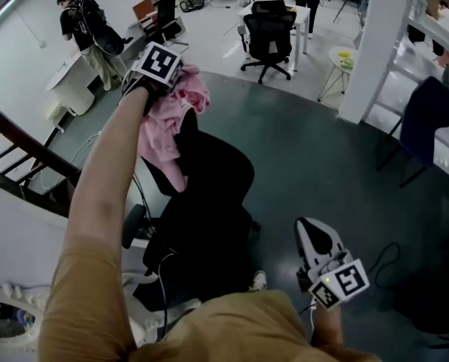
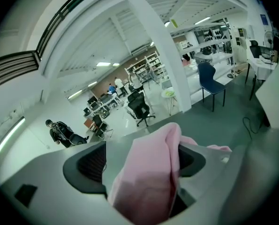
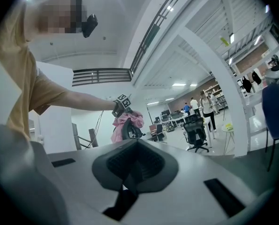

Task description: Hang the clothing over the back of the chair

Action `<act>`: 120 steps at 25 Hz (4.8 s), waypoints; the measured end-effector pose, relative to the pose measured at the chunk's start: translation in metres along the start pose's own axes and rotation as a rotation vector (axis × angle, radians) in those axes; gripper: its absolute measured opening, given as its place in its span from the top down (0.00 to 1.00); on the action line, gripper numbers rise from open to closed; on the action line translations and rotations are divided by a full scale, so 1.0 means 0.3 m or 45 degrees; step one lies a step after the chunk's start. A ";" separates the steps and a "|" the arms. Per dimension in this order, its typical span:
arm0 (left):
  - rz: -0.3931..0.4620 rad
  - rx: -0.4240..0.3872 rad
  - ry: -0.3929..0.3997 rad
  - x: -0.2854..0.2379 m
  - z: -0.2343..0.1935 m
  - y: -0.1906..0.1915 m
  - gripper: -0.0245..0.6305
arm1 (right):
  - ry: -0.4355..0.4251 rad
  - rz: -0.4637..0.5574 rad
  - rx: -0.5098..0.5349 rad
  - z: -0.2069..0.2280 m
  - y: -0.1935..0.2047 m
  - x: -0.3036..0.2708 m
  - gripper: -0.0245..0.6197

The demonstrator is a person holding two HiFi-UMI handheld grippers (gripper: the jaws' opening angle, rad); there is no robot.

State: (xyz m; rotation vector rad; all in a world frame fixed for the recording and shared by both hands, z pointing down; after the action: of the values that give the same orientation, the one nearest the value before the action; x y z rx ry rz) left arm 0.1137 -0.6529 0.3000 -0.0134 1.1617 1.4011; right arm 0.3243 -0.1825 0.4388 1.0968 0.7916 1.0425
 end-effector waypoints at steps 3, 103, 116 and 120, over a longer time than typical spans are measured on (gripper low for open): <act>0.018 -0.009 -0.016 0.021 -0.001 -0.010 0.36 | -0.009 -0.005 0.009 0.015 0.016 0.011 0.95; 0.846 0.875 -0.535 1.675 0.464 1.669 0.96 | -0.275 -0.016 0.247 -0.777 -0.029 0.076 0.95; 0.892 0.844 -0.461 1.706 0.499 1.676 0.96 | -0.281 -0.019 0.207 -0.875 0.048 0.136 0.95; 0.898 0.846 -0.454 1.710 0.490 1.693 0.96 | -0.285 -0.022 0.207 -0.893 0.063 0.137 0.95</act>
State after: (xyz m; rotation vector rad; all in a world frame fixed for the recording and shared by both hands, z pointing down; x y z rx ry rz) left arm -0.3047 -0.0495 0.3589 1.1631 1.3273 1.4468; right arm 0.0907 -0.0574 0.3796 1.3179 0.7126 0.8337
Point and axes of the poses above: the fingertips, and each gripper's own axes: x backward along the fingers, z to its right, y out of its underside, the point moved 6 cm from there along x, backward along the fingers
